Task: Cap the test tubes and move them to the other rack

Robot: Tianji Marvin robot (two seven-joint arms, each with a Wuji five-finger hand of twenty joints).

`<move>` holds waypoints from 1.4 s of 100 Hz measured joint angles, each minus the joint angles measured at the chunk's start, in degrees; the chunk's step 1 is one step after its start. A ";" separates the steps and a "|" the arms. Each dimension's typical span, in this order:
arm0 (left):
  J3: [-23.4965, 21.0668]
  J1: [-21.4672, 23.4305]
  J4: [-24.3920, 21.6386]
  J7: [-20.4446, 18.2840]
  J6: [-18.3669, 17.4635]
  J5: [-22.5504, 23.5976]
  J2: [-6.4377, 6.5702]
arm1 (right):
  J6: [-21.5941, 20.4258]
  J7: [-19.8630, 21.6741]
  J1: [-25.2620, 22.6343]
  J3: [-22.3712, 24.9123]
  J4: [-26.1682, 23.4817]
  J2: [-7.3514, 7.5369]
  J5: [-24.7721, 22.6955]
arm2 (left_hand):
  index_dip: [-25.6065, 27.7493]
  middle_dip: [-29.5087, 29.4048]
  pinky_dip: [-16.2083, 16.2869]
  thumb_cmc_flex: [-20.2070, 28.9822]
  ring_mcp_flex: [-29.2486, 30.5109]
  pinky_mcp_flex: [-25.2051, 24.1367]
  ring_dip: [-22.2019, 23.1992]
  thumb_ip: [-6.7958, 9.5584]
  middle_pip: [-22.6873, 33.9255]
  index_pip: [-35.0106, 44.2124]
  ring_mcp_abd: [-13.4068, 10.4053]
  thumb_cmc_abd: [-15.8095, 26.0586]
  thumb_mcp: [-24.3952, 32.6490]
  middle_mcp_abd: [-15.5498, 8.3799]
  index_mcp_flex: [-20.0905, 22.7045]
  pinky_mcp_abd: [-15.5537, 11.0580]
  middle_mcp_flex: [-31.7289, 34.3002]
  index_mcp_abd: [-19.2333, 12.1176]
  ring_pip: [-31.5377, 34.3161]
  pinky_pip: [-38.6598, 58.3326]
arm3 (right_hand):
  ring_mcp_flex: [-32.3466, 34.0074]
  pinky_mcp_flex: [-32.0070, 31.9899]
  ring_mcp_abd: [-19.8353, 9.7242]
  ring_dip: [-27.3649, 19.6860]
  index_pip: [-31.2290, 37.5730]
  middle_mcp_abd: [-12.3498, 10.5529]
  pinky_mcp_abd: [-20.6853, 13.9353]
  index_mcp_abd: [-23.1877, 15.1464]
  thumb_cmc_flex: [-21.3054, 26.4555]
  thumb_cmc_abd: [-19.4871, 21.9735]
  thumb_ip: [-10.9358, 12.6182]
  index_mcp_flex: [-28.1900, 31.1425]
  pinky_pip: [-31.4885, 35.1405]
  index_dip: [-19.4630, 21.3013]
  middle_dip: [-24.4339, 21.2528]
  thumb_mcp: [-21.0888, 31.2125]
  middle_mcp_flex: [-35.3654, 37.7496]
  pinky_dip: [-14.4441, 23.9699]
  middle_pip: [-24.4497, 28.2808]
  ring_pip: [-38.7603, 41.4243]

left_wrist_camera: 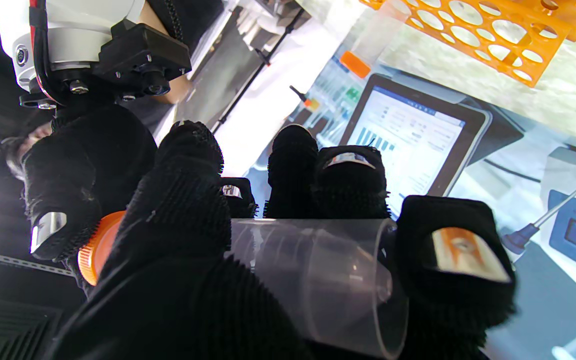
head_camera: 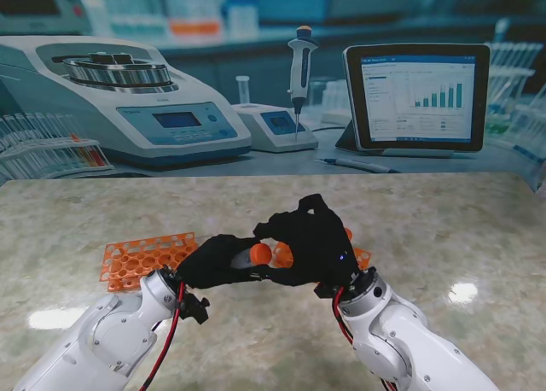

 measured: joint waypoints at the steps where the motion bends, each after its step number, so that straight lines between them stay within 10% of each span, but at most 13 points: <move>1: 0.00 -0.01 0.01 0.00 0.00 0.00 0.00 | 0.00 -0.02 0.00 0.00 0.00 0.00 -0.01 | 0.00 0.00 0.00 0.00 0.00 0.00 0.00 0.00 0.00 0.00 0.00 0.00 0.00 0.00 0.00 0.00 0.00 0.00 0.00 0.00 | 0.19 0.03 -0.03 0.09 0.00 -0.01 0.00 -0.09 0.35 0.00 0.00 0.00 0.01 0.11 0.02 -0.37 0.08 0.00 -0.01 0.50; 51: 0.09 -0.29 0.27 -0.02 0.09 -0.20 0.02 | -0.19 -0.32 0.16 -0.06 0.02 0.00 0.25 | 0.00 -0.01 0.00 0.00 0.00 0.00 0.00 0.00 0.00 -0.01 0.00 0.00 0.00 -0.01 -0.06 0.00 0.00 0.25 0.00 0.00 | 4.27 1.83 -0.22 0.11 12.31 -0.92 0.00 -2.90 13.98 1.30 -0.08 -1.08 1.24 -11.54 0.60 -22.83 5.01 0.00 0.68 2.92; 73: 0.35 -0.51 0.47 -0.25 0.08 -0.53 0.07 | -0.76 0.38 0.44 -0.18 0.13 -0.03 0.98 | 0.00 0.00 0.00 0.00 0.00 0.00 0.00 0.00 0.00 -0.01 0.00 0.00 0.00 -0.02 -0.55 0.00 0.00 0.33 0.00 0.00 | 7.28 3.52 -0.63 0.63 12.83 -1.54 -0.34 -2.13 9.79 -0.94 -7.48 -1.12 2.54 -13.14 2.26 -8.63 8.49 0.02 1.90 4.90; 140: 0.68 -0.59 0.70 -0.42 0.22 -0.60 0.17 | 0.68 1.30 1.92 -1.53 0.47 -0.06 1.41 | 0.00 0.00 0.00 0.00 0.00 0.00 0.00 0.00 0.00 0.13 0.00 0.00 0.00 -0.02 -0.55 0.49 0.00 0.34 0.00 0.00 | 11.55 7.60 -1.22 1.88 15.61 -3.51 -1.18 -2.51 4.33 -2.32 -8.15 5.71 5.64 -14.48 2.75 -6.61 14.84 0.77 4.95 10.98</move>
